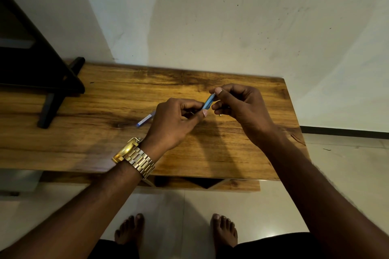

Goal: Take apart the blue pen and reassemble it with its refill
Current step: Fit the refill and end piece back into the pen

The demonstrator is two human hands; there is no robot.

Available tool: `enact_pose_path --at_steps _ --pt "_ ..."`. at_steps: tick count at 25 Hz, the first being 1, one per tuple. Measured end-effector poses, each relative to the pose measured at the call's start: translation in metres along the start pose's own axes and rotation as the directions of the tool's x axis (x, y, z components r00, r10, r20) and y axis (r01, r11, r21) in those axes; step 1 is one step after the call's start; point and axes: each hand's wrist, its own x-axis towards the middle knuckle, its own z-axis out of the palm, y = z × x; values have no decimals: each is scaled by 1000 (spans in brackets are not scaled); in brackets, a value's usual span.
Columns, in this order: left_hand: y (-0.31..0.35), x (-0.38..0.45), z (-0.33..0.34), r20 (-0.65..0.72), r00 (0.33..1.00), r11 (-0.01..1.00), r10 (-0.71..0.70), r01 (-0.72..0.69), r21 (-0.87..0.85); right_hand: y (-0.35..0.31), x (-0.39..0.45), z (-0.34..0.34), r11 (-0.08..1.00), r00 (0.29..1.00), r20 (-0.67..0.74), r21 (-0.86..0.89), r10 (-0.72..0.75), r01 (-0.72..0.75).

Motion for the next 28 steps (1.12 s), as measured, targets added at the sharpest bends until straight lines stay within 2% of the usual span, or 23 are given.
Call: enact_pose_path --at_steps 7,11,13,16,18,22,25,28 --pt "-1 -1 -2 16 1000 999 8 -8 44 0 -1 6 983 998 -14 -179 -53 49" --pt "0 -1 -3 14 1000 998 16 -16 64 0 -1 6 970 996 13 -224 -92 93" --pt "1 0 -7 -27 999 998 20 -18 56 2 0 3 967 995 -43 -242 -92 79" --pt "3 4 -16 -142 989 999 26 -20 45 9 4 -6 946 977 -211 -323 -44 -27" --pt "2 5 -23 -233 972 1000 29 -27 12 16 6 -13 889 965 -262 -447 -18 -105" --pt "-1 6 -34 -330 944 1000 23 -28 -10 28 11 -14 679 983 -181 -717 39 -160" --pt "-4 2 -36 -334 942 999 21 -28 -18 36 12 -9 598 986 -164 -786 38 -154" --pt "-5 0 -37 -317 948 999 20 -29 -26 40 13 -4 571 985 -172 -809 -8 -136"
